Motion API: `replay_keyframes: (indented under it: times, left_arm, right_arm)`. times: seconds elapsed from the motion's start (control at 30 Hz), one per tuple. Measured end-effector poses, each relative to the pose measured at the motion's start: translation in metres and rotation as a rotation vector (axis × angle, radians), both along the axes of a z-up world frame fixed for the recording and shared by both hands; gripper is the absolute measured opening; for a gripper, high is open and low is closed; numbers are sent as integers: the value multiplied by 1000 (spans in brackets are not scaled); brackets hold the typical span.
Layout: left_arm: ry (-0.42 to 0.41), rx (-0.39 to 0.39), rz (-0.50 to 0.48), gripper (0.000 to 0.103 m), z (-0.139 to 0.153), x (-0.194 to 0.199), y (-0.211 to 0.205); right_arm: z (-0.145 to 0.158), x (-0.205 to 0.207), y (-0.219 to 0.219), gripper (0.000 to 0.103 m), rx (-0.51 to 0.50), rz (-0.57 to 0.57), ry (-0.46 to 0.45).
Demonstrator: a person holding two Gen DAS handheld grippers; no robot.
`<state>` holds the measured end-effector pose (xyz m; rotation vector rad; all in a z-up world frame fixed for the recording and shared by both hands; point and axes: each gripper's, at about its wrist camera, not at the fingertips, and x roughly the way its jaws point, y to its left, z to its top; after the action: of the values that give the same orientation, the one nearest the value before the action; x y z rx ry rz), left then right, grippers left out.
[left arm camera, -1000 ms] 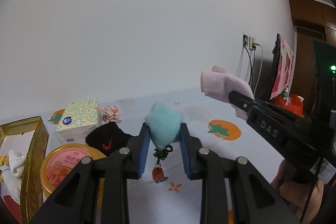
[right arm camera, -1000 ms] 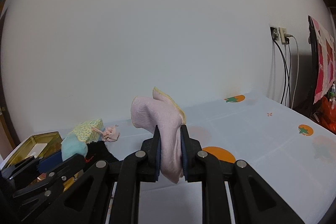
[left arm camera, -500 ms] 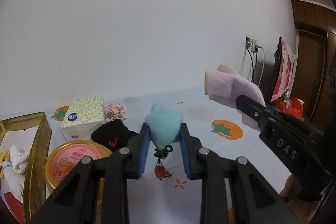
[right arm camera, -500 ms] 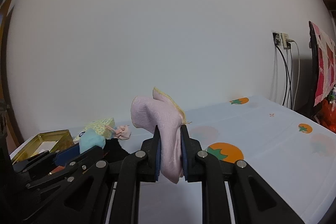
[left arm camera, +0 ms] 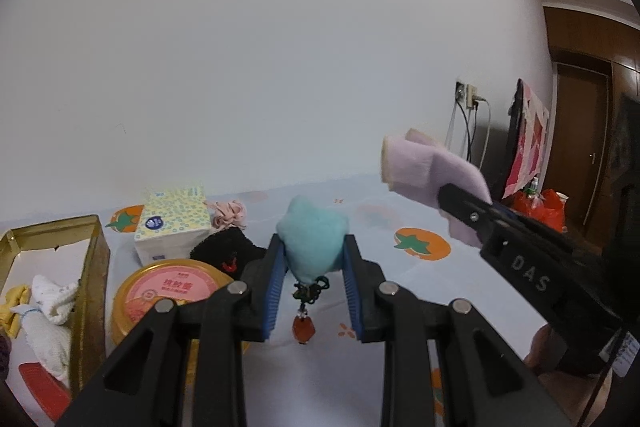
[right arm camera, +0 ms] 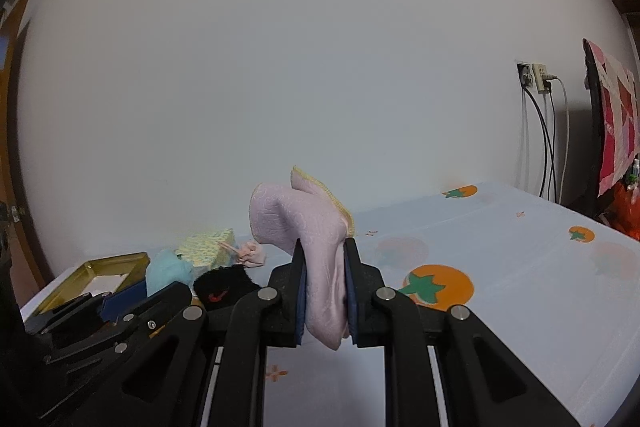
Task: Organize soft objects
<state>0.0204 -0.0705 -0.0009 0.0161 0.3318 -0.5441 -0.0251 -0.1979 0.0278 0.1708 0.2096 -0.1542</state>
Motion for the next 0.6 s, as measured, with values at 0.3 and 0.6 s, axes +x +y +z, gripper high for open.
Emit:
replay_keyframes:
  times: [0.3, 0.6]
  left_arm:
    - [-9, -46, 40, 26, 5, -14, 41]
    - [-29, -58, 123, 26, 13, -17, 92]
  right_arm:
    - [-2, 5, 34, 18, 23, 74, -1]
    - [-1, 18, 80, 18, 23, 183, -1]
